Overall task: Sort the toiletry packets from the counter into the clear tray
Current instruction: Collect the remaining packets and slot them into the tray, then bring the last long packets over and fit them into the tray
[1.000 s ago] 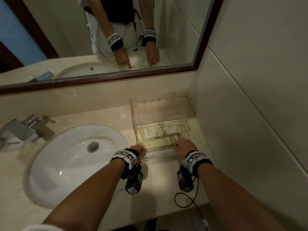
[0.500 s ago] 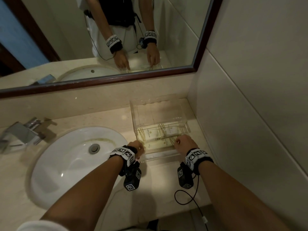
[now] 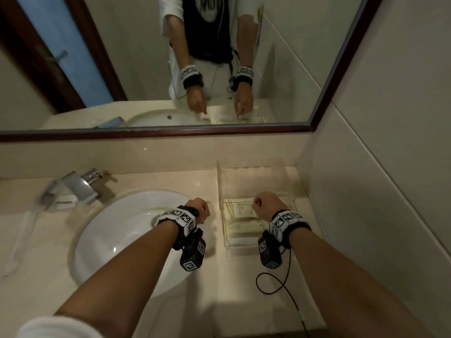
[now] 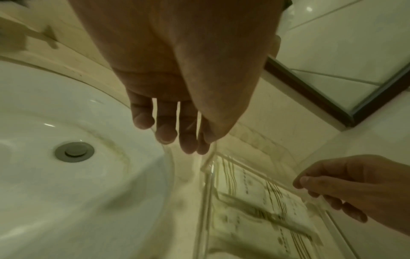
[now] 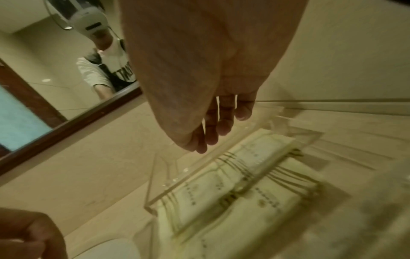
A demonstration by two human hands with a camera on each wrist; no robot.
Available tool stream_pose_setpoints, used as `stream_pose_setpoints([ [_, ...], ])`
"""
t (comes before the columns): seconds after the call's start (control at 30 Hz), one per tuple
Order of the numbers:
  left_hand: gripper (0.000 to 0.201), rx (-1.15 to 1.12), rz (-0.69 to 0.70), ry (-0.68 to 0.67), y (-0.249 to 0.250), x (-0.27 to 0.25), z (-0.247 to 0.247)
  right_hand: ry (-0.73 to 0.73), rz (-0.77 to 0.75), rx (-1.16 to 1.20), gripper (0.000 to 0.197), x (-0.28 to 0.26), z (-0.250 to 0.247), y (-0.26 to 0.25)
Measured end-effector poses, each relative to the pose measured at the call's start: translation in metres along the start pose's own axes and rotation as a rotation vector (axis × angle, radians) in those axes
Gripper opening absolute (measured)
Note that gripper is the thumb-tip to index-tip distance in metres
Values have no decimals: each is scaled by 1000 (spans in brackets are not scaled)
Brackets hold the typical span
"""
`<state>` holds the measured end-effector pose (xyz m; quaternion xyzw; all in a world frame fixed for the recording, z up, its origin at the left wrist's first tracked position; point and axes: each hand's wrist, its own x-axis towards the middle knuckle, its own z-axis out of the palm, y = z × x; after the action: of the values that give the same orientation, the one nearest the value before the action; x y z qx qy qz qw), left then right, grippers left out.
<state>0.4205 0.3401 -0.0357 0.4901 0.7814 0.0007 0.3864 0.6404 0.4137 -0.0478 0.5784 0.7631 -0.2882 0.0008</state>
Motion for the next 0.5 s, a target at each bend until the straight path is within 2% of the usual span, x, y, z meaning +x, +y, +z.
stream_pose_setpoints([
  [0.17, 23, -78, -18, 124, -40, -13, -36, 5, -130, -53, 18, 11, -7, -62],
  [0.27, 22, -105, -32, 165, -67, -24, -58, -2, -159, -60, 18, 16, -4, -103],
  [0.5, 19, -170, -86, 264, -152, -50, -107, -61, -290, -117, 13, 21, 26, -199],
])
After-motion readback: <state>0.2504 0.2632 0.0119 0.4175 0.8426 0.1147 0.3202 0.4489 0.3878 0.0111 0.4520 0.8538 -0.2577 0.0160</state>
